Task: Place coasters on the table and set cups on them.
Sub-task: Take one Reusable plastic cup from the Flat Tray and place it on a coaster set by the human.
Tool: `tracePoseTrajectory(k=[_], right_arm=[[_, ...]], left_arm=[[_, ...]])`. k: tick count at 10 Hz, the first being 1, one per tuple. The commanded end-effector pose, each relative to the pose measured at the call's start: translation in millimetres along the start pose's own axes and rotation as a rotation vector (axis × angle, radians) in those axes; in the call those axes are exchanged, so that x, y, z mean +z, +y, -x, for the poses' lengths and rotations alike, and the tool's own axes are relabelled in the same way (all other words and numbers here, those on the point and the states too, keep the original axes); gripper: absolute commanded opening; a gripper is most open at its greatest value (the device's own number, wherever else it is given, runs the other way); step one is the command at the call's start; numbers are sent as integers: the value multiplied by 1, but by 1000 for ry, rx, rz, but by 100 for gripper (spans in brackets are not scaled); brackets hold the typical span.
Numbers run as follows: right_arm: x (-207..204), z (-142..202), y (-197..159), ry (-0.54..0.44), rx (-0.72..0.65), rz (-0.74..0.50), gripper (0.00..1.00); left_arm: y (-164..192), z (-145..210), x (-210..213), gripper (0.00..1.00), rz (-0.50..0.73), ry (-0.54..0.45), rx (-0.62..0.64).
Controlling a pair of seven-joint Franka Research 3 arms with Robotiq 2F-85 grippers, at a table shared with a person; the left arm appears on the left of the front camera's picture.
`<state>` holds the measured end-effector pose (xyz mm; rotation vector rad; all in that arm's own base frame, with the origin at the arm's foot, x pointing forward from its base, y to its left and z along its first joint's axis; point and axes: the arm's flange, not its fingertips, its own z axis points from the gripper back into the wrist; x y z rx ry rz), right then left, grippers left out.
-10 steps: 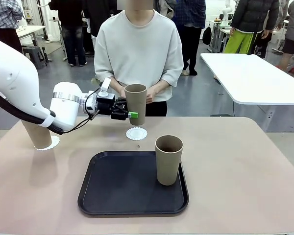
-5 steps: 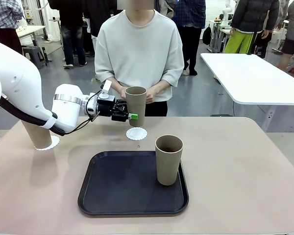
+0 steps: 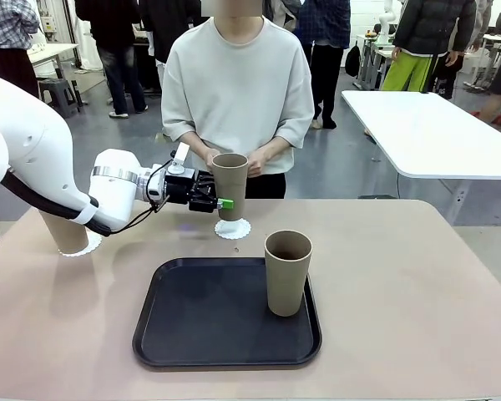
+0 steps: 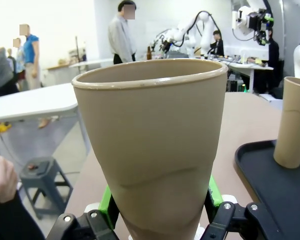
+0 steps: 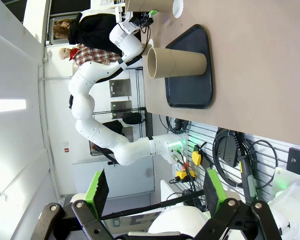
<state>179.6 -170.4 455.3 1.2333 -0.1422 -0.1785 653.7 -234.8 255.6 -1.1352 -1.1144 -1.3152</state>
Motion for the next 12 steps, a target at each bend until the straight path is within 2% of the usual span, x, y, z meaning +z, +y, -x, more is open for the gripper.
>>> tracePoseTrajectory(k=[1,8,12], right_arm=[[0,1,0,0,9,-11,100],[0,1,0,0,9,-11,100],[0,1,0,0,9,-11,100]], left_arm=[[0,6,-1,82,1,11,-24],[-9,29,-7,82,18,6,-46],[-8,35,-11,82,3,-30,-60]])
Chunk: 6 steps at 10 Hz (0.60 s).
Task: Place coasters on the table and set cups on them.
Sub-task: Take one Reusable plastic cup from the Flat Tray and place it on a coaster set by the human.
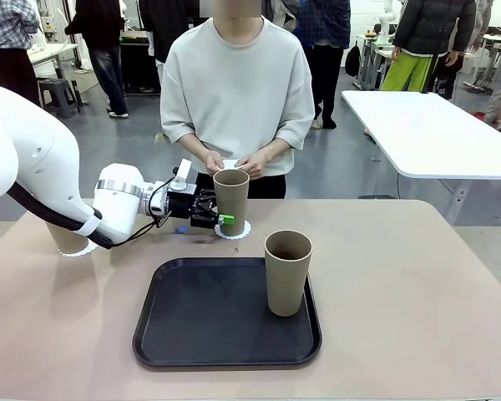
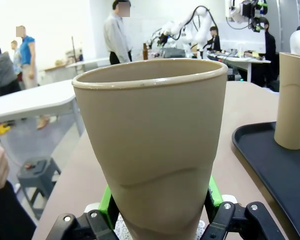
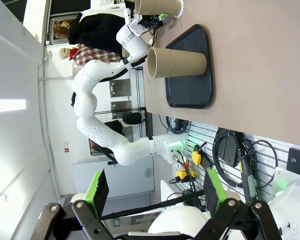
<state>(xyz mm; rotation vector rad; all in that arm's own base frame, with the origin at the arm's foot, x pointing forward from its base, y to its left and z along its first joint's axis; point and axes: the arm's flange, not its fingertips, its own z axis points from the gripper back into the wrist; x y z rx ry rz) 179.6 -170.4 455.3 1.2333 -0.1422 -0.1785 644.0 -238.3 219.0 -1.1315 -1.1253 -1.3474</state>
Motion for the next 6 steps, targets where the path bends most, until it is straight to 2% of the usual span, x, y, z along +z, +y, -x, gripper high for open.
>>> tracePoseTrajectory(k=[1,2,3,6], right_arm=[[0,1,0,0,9,-11,100],[0,1,0,0,9,-11,100],[0,1,0,0,9,-11,100],[0,1,0,0,9,-11,100]], left_arm=[[2,0,-4,82,-12,-32,-26],[2,2,-4,82,-8,-26,-20],[3,3,-4,98,-8,-13,-9],[4,3,-4,100,-12,5,11]])
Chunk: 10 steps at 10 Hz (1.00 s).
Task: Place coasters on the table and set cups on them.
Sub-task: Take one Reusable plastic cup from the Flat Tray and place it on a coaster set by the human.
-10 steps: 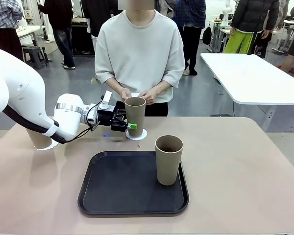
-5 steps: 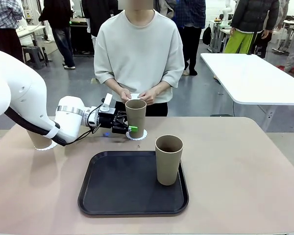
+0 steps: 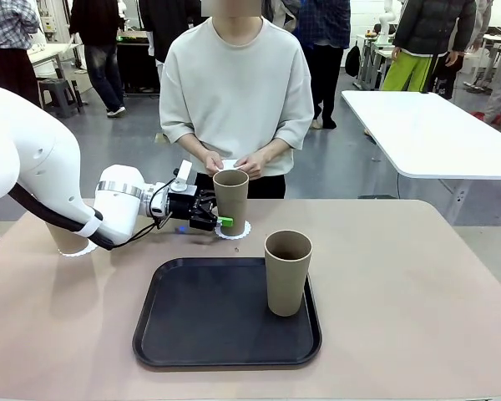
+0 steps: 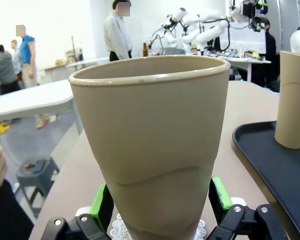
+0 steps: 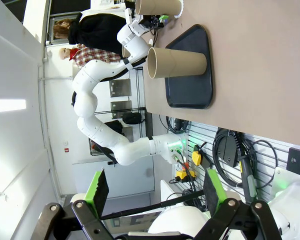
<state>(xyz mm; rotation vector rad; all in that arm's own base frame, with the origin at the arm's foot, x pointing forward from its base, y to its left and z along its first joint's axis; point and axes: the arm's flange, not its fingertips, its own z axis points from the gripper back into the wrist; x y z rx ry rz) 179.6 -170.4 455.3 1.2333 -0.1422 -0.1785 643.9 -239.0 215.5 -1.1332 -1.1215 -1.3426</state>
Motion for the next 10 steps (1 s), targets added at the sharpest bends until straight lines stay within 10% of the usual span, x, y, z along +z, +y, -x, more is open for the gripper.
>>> tracePoseTrajectory(k=[1,10], right_arm=[[0,1,0,0,9,-11,100],[0,1,0,0,9,-11,100]], left_arm=[[4,-1,-3,100,-19,20,26],[-3,-16,9,100,20,271,4]])
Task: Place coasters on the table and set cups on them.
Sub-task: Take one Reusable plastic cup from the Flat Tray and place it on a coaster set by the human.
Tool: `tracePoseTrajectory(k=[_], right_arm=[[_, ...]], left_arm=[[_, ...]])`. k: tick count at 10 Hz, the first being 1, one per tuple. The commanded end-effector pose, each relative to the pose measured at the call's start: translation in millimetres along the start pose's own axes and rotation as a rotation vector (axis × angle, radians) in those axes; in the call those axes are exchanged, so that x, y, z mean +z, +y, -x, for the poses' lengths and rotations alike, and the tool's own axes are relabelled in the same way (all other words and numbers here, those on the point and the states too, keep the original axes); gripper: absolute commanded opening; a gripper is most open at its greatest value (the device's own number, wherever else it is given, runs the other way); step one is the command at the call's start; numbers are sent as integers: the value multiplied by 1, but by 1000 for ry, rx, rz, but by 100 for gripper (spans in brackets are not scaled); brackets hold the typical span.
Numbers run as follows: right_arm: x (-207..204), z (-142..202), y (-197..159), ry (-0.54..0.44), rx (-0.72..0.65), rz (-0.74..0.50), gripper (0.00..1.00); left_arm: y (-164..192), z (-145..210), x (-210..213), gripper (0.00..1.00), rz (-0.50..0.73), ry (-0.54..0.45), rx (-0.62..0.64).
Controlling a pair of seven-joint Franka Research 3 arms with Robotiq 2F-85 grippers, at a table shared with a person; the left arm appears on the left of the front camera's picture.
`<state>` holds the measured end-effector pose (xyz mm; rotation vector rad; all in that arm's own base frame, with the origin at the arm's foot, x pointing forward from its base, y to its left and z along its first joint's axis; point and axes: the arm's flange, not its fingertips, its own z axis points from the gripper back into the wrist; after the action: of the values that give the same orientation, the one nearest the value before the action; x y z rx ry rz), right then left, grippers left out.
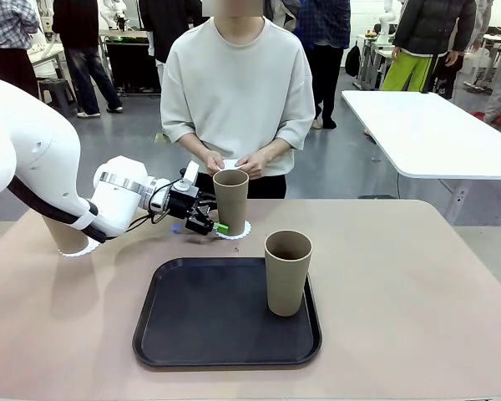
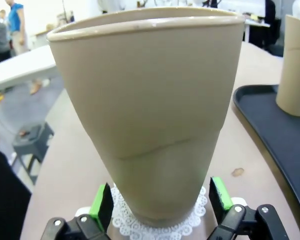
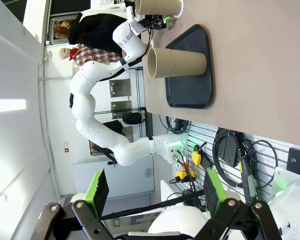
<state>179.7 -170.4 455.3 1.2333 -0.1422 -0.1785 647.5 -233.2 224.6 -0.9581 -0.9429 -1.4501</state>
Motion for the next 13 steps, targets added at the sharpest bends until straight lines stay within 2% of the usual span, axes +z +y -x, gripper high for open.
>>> tracePoseTrajectory(k=[1,8,10,12,13], right_arm=[[0,1,0,0,9,-11,100],[0,1,0,0,9,-11,100],[0,1,0,0,9,-11,100],[0,1,0,0,9,-11,100],[0,1,0,0,9,-11,100]], left_arm=[[-7,-11,6,100,1,47,6],[-17,-51,59,100,-70,274,-24],[-32,-85,84,100,-88,401,-44],[-60,-135,116,100,-94,547,-65],[-80,-163,135,100,-83,656,-104]])
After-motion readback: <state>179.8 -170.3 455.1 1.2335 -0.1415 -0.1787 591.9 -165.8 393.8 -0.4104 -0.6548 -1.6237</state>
